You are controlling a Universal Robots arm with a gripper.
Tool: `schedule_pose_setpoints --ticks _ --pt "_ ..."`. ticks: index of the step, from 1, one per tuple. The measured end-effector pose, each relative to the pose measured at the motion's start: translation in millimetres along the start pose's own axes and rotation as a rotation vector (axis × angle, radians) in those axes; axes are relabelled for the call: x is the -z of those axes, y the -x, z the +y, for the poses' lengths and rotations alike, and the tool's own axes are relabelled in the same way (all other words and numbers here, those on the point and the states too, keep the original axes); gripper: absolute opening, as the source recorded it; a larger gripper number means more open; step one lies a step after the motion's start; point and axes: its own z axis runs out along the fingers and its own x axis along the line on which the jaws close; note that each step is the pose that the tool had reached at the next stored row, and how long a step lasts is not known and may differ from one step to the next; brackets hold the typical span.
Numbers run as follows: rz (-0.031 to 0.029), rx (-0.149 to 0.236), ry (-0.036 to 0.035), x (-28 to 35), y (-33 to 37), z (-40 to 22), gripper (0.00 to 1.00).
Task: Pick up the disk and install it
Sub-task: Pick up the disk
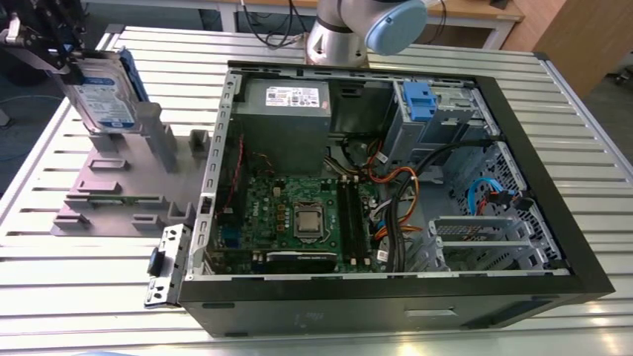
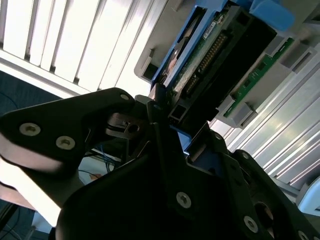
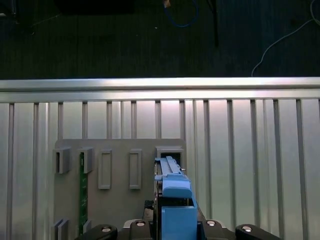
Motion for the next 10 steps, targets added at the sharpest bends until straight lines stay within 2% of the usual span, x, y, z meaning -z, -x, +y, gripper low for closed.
schedule_pose_setpoints --ticks 10 --pt "0.0000 0.000 -0.0001 3.8 0.2 0.1 0.37"
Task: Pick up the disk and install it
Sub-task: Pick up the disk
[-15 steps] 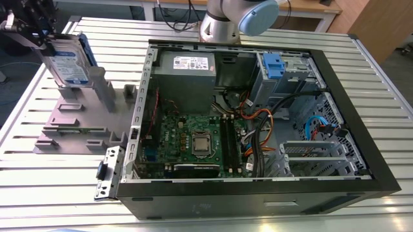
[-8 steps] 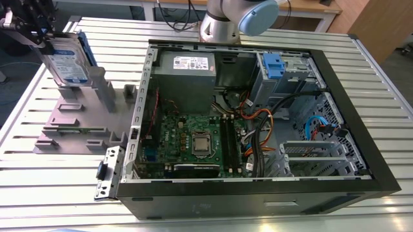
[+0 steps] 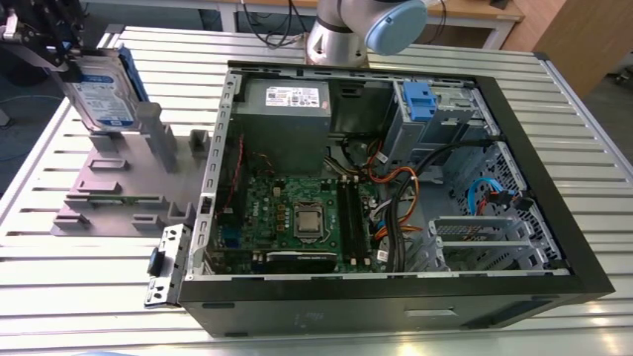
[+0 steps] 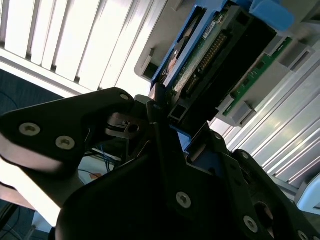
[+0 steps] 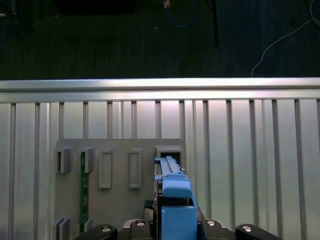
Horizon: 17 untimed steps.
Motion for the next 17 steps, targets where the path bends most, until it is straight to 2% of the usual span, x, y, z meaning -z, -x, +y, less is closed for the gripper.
schedule_pose_setpoints --ticks 17 --pt "0.0001 0.000 0.0000 8.6 0.3 0.3 0.37"
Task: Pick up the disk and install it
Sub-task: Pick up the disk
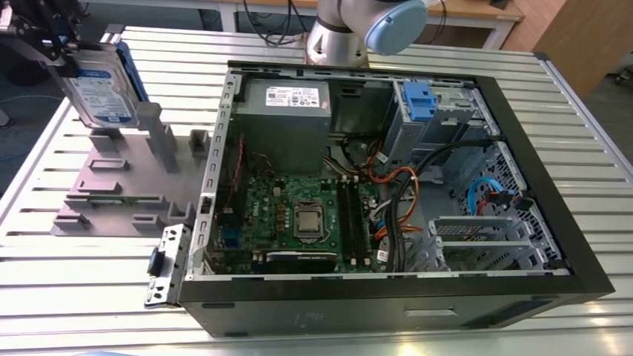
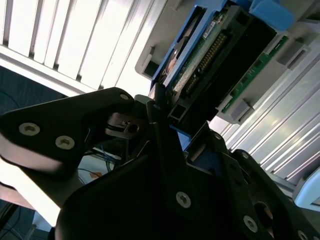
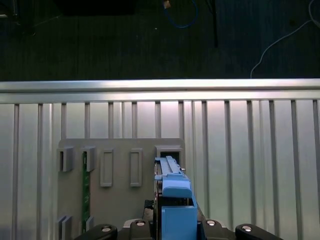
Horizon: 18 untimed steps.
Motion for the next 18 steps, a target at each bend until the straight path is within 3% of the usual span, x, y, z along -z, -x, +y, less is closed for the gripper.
schedule_pose_setpoints --ticks 18 --pt "0.0000 0.000 0.0000 10.1 0.4 0.3 0.37"
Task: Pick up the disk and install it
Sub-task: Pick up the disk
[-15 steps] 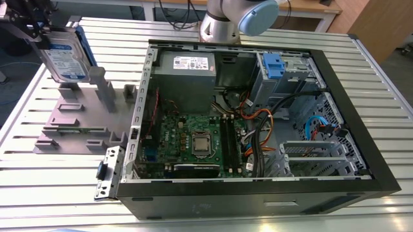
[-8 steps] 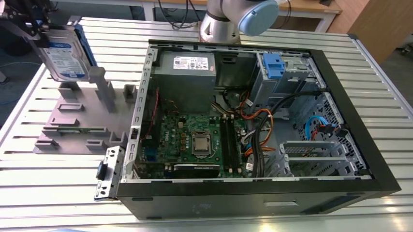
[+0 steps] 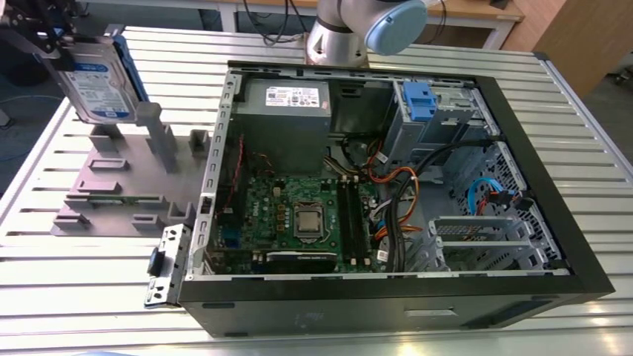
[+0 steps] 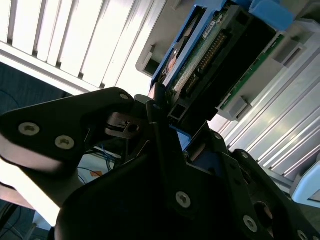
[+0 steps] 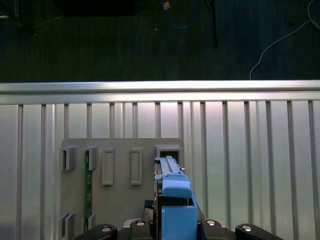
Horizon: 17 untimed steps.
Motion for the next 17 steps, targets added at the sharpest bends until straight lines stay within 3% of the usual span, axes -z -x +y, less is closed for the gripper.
schedule_pose_setpoints --ticks 17 --pt "0.0000 0.000 0.0000 8.7 0.3 0.3 0.37"
